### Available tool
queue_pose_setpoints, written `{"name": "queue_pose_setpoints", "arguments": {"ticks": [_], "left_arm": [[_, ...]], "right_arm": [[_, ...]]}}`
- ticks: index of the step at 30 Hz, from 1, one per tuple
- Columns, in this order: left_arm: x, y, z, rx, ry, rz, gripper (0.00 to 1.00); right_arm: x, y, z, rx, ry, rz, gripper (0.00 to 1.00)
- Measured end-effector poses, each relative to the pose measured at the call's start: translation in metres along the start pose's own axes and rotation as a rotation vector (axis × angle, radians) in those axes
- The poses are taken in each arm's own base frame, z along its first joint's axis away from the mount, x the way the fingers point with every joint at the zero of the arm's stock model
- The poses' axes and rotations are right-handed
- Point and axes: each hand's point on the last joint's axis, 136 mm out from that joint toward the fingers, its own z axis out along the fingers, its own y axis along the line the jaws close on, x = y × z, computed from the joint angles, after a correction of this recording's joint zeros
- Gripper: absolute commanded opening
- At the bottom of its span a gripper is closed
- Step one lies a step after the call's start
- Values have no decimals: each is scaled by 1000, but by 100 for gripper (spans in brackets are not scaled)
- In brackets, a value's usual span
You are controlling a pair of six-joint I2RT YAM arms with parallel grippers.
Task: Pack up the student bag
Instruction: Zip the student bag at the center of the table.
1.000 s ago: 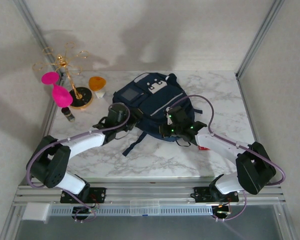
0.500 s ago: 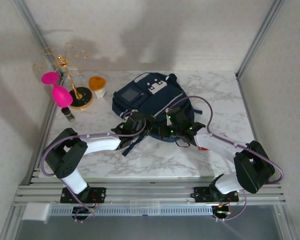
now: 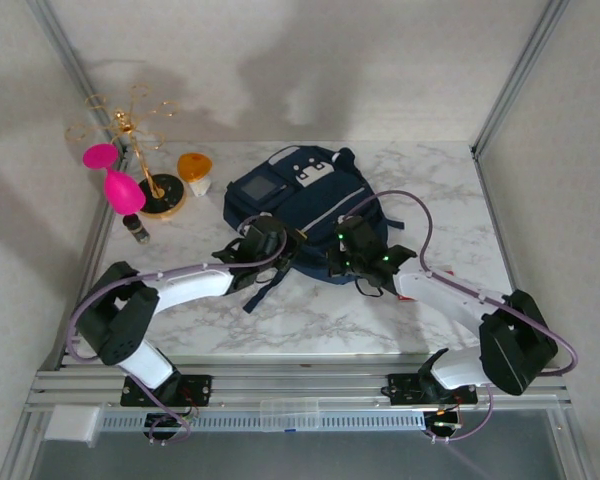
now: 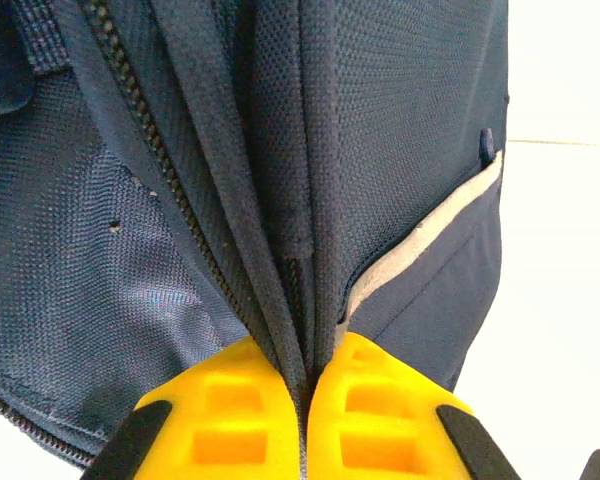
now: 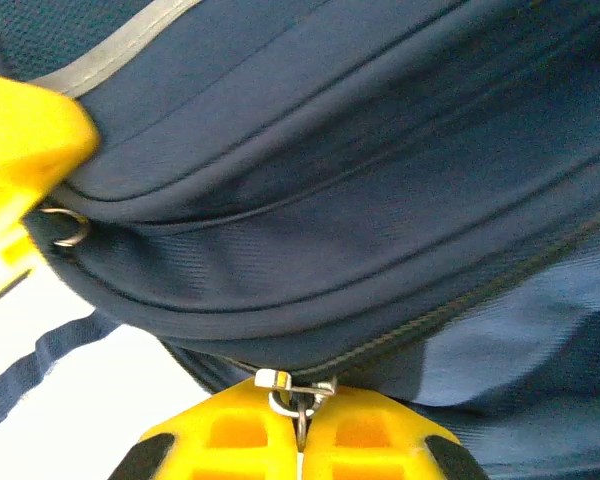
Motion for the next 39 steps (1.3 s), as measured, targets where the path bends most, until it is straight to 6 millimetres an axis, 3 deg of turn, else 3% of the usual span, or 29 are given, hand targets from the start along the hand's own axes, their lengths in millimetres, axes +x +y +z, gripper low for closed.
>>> {"name": "queue_pose_setpoints", "arguments": {"ticks": [6, 9, 10, 13, 16, 21, 24, 29, 33, 39], "left_arm": [[-32, 14, -11, -44, 53, 101, 0], [-44, 22, -13, -69, 44, 117, 37], [-46, 23, -15, -70, 38, 117, 44], [-48, 21, -28, -48, 8, 97, 52], [-33, 13, -42, -7, -4, 60, 55], [17, 7, -40, 38, 35, -36, 53], [27, 8, -33, 39, 9, -99, 50], [18, 29, -19, -17, -96, -196, 29], [2, 37, -17, -30, -192, -237, 29], [-7, 38, -13, -42, -248, -248, 0]], "right_arm": [[1, 13, -5, -27, -6, -35, 0], [5, 30, 0, -71, 10, -60, 0], [6, 32, 2, -81, 14, -60, 0], [5, 37, 4, -102, 10, -54, 0], [2, 43, 4, -139, -8, -55, 0], [3, 44, 6, -147, -15, -63, 0], [3, 44, 6, -147, -18, -63, 0], [5, 43, 8, -149, -20, -67, 0], [7, 41, 9, -144, -20, -87, 0], [8, 32, 10, -98, -27, -112, 0]]}}
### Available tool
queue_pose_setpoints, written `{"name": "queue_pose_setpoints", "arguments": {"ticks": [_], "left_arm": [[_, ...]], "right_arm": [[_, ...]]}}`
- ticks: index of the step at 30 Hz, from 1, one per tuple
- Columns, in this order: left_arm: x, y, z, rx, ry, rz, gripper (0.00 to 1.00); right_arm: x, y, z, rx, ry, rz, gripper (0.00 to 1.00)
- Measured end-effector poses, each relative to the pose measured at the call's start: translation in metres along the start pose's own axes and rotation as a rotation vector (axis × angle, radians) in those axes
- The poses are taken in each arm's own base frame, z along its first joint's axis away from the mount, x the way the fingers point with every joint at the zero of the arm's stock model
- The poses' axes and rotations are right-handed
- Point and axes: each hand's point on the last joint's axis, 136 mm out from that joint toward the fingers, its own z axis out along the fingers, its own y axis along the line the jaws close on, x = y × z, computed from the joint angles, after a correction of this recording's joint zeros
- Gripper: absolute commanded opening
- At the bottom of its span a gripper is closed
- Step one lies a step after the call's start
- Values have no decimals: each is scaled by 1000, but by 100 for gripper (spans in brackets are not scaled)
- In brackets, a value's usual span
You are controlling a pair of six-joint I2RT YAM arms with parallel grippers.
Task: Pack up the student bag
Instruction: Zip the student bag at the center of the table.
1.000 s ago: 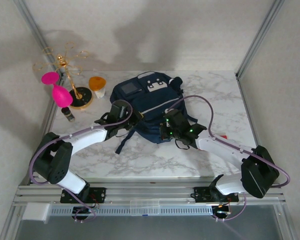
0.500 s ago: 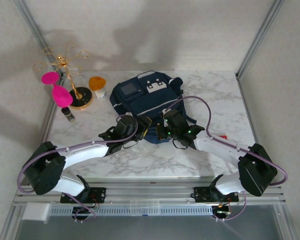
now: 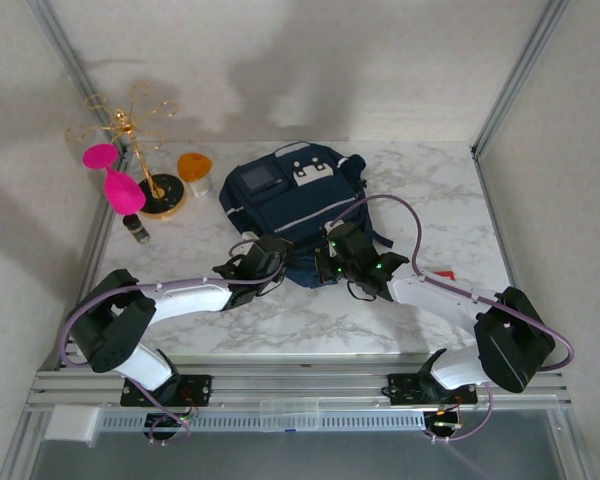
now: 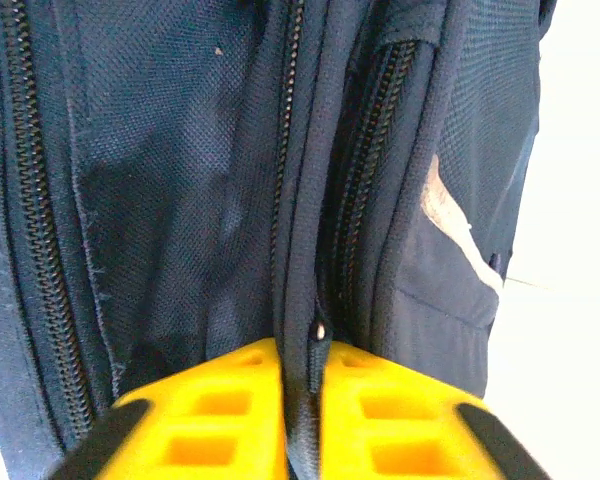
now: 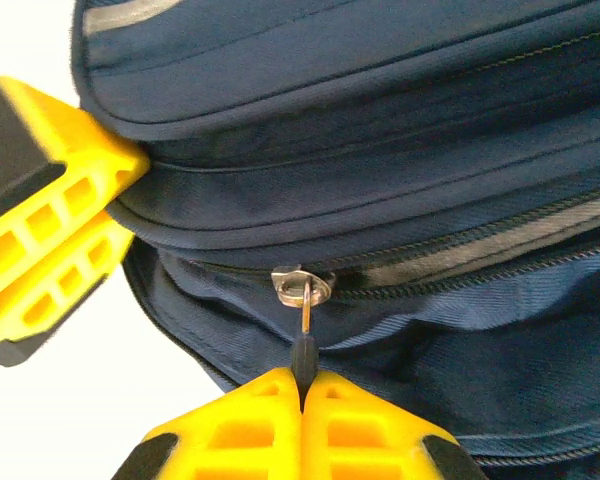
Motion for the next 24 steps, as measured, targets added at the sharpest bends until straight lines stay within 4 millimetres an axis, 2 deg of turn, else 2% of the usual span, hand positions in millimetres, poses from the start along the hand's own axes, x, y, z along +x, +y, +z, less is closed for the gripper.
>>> {"name": "queue_pose_setpoints", "arguments": {"ticks": [4, 6, 10, 12, 14, 17, 18, 20, 23, 24], "left_arm": [[-4, -1, -3, 3, -1, 18, 0], [-19, -2, -10, 4, -10, 33, 0], [-72, 6, -28, -14, -32, 92, 0], [-102, 14, -33, -45, -38, 136, 0], [-129, 24, -34, -87, -38, 177, 0], [-158, 37, -35, -129, -39, 221, 23], [-161, 38, -36, -134, -36, 235, 31], [-160, 38, -39, -134, -19, 261, 37], [-152, 28, -50, -92, -1, 270, 47], [-149, 24, -55, -71, 1, 266, 47]], "right_arm": [[-6, -9, -9, 35, -24, 9, 0], [-11, -18, -16, 58, -47, 28, 0], [-22, -45, -28, 129, -90, 71, 0], [-23, -46, -28, 132, -89, 69, 0], [-20, -39, -26, 120, -79, 49, 0], [-9, -14, -17, 63, -45, -1, 0], [-6, -5, -14, 42, -34, -17, 0], [1, 13, -5, -10, -7, -41, 0], [1, 21, -3, -55, -1, -38, 0], [-2, 22, -4, -73, -6, -30, 3]]}}
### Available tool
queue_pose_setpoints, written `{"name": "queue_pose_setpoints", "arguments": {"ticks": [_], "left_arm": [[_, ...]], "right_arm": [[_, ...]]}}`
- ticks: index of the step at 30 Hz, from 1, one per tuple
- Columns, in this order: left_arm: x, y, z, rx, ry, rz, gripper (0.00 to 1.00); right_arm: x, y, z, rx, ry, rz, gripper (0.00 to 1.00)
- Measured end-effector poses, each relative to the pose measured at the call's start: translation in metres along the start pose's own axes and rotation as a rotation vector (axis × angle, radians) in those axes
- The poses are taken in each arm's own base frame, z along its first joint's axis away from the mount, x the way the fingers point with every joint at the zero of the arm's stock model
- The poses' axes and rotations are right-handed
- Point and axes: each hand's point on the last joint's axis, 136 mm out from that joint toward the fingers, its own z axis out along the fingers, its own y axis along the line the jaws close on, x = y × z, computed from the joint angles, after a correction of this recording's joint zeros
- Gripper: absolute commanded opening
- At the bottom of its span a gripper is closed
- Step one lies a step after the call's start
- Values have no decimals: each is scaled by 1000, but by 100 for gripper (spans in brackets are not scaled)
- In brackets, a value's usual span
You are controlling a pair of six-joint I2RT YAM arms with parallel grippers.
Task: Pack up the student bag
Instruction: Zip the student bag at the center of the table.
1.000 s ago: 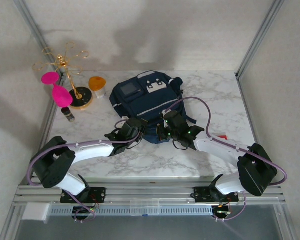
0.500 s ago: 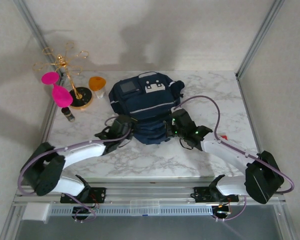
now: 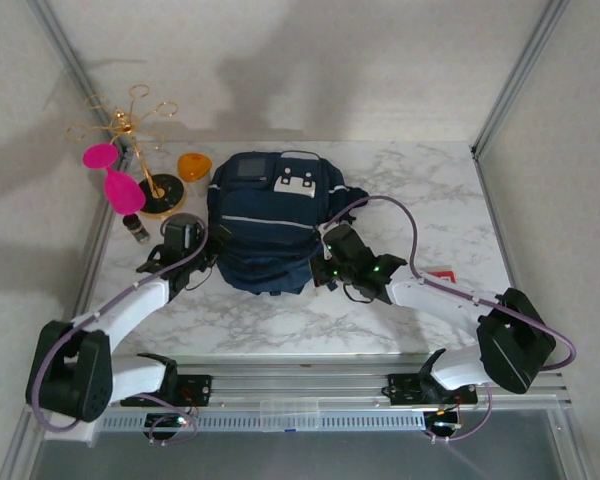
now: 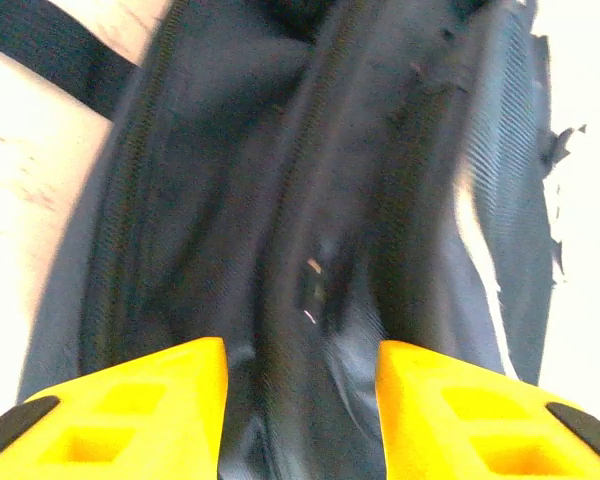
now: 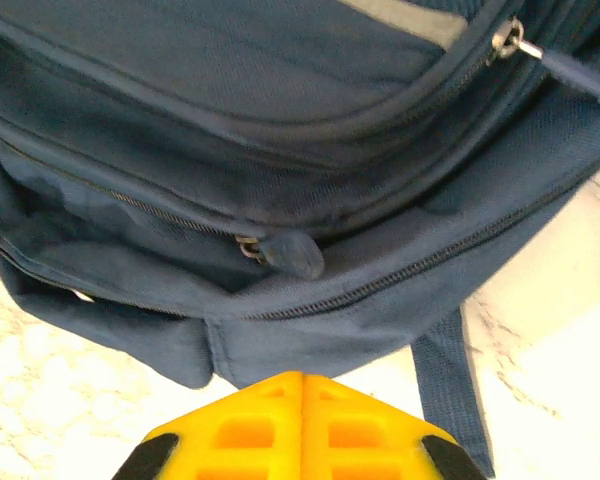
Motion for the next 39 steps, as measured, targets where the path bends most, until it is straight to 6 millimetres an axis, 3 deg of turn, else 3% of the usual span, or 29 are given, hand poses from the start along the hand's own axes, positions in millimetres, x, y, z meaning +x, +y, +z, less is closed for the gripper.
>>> {"name": "queue_pose_setpoints", "arguments": {"ticks": [3, 6, 12, 19, 36, 39], "left_arm": [[13, -12, -17, 66, 11, -21, 50], [30, -19, -25, 102, 37, -52, 52], [59, -26, -22, 103, 85, -91, 51], [85, -25, -5, 73, 119, -116, 51], [83, -27, 5, 57, 94, -120, 51], [81, -25, 5, 51, 83, -118, 47]], "right_arm": [[-15, -7, -3, -13, -7, 42, 11], [-39, -10, -6, -22, -45, 39, 27], [-47, -2, 7, -139, 7, 1, 43], [-37, -3, 35, -165, 103, -54, 45], [-19, -6, 60, -182, 186, -160, 37], [-18, -3, 61, -167, 181, -183, 37]]}}
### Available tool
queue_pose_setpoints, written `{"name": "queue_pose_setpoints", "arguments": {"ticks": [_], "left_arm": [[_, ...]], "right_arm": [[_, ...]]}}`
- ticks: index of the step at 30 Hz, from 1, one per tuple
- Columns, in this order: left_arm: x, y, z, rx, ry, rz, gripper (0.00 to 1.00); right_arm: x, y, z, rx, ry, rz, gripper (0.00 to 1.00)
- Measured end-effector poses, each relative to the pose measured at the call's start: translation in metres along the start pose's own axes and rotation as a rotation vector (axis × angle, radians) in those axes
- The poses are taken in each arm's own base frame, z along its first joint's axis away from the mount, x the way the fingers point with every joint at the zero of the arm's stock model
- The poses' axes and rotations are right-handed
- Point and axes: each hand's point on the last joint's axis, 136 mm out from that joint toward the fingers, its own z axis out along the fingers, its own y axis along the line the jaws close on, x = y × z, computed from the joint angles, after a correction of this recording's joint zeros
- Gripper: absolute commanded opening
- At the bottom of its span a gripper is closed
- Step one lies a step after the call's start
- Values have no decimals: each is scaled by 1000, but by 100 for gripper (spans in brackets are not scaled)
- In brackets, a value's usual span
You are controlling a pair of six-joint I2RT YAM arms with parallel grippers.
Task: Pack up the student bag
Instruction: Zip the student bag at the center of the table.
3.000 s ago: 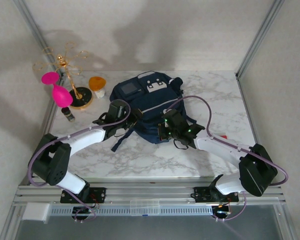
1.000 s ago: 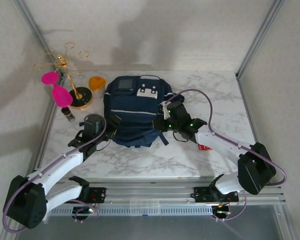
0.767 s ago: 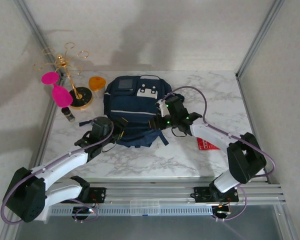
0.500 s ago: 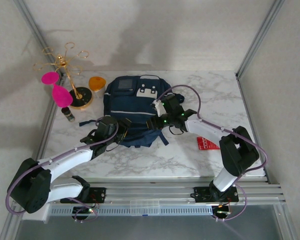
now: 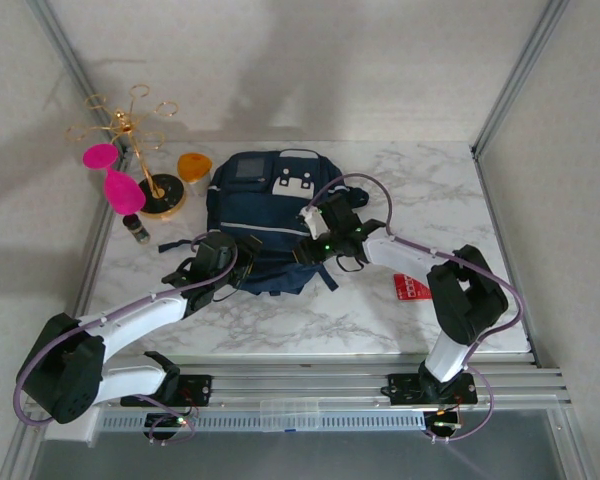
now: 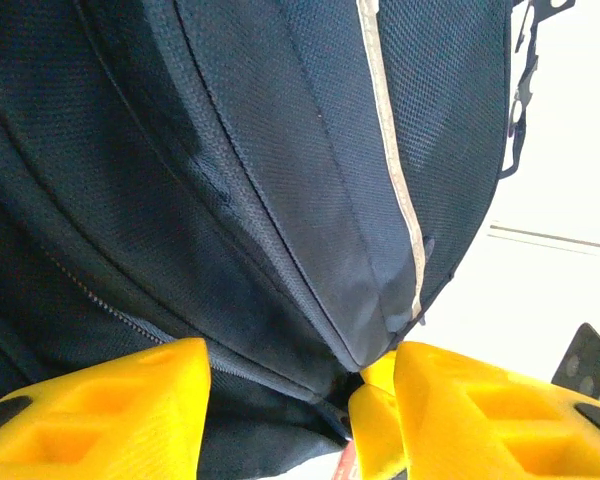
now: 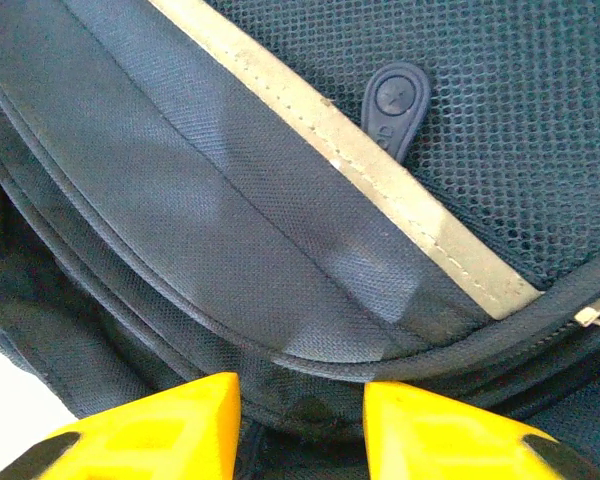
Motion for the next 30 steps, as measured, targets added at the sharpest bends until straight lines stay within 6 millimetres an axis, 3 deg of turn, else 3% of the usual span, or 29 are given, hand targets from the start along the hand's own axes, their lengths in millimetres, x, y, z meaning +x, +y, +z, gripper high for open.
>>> {"name": "queue_pose_setpoints", "arguments": {"ticks": [6, 12, 16, 20, 26, 30], "left_arm": [[-1, 11, 1, -25, -9, 5, 36], [2, 58, 3, -122, -10, 13, 30], [1, 65, 0, -128, -17, 18, 30], [0, 67, -1, -134, -23, 26, 30], [-1, 69, -1, -137, -24, 38, 34], [-2, 68, -1, -134, -26, 37, 35]], "right_arm": [[4, 16, 8, 15, 13, -67, 35], [14, 8, 21, 79, 45, -93, 19], [11, 2, 19, 127, 35, -106, 3], [2, 3, 4, 146, -8, -111, 0], [-20, 18, -35, 118, -136, -110, 0], [-23, 28, -42, 70, -167, -97, 0]]}}
